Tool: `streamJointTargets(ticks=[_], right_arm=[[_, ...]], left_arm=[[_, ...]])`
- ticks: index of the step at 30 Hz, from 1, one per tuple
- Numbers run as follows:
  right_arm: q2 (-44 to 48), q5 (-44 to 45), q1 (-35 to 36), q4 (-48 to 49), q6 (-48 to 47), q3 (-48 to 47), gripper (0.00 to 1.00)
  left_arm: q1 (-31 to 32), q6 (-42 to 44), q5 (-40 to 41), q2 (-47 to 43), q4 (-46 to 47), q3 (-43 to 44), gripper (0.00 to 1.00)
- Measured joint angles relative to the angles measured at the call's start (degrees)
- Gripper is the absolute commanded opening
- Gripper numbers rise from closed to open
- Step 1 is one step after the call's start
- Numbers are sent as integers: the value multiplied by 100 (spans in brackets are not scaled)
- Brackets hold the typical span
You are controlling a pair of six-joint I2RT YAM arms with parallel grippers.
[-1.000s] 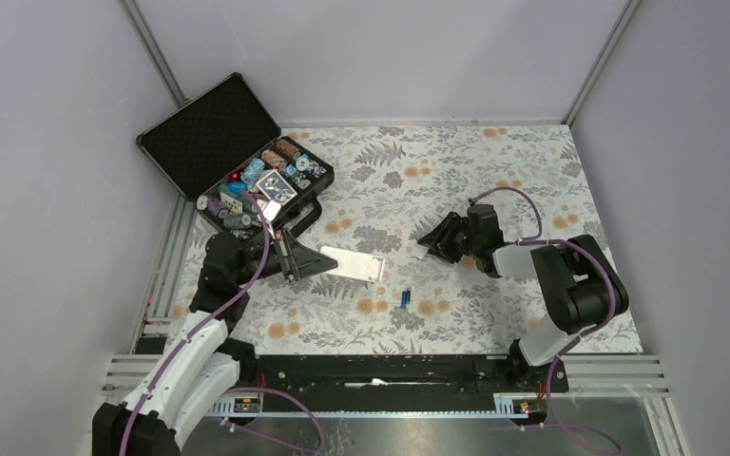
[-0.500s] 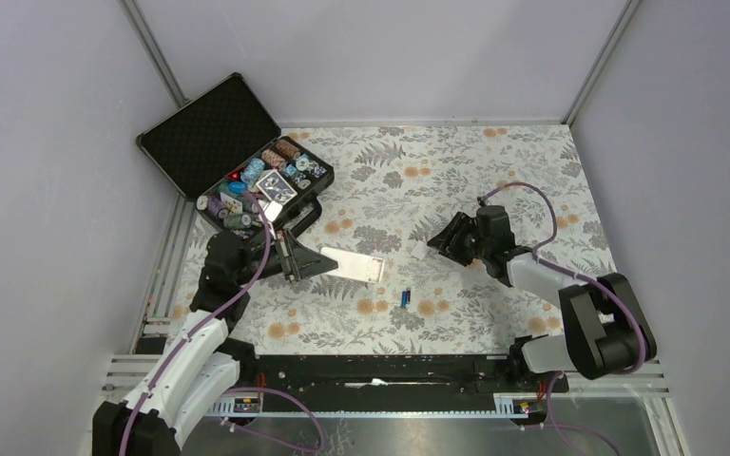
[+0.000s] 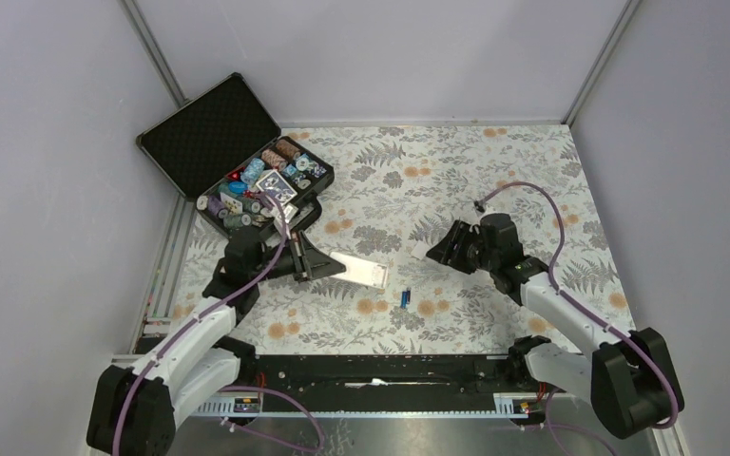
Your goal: Load the batteries into the remote control
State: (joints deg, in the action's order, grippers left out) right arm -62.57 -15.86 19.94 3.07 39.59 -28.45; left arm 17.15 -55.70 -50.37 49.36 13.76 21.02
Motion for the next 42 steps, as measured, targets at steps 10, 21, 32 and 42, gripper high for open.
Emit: streamJointTargets(ticks=[10,21,32,42], right_arm=[[485,426,918,-708,-273,-83,51],[531,758,1478,-990,-455,-85,49],[234,1250,2319,-1141,-568,-275,48],[-42,1530,3001,-1147,-570,-332,47]], left_arm=[[424,-92,911,525,81,-286,0],[802,-732,1731,1655,1102,-863,6],[1099,-1161,2177,2159,1840,-1172,46],[1263,-1108,2531,1974,1606,-1349,98]])
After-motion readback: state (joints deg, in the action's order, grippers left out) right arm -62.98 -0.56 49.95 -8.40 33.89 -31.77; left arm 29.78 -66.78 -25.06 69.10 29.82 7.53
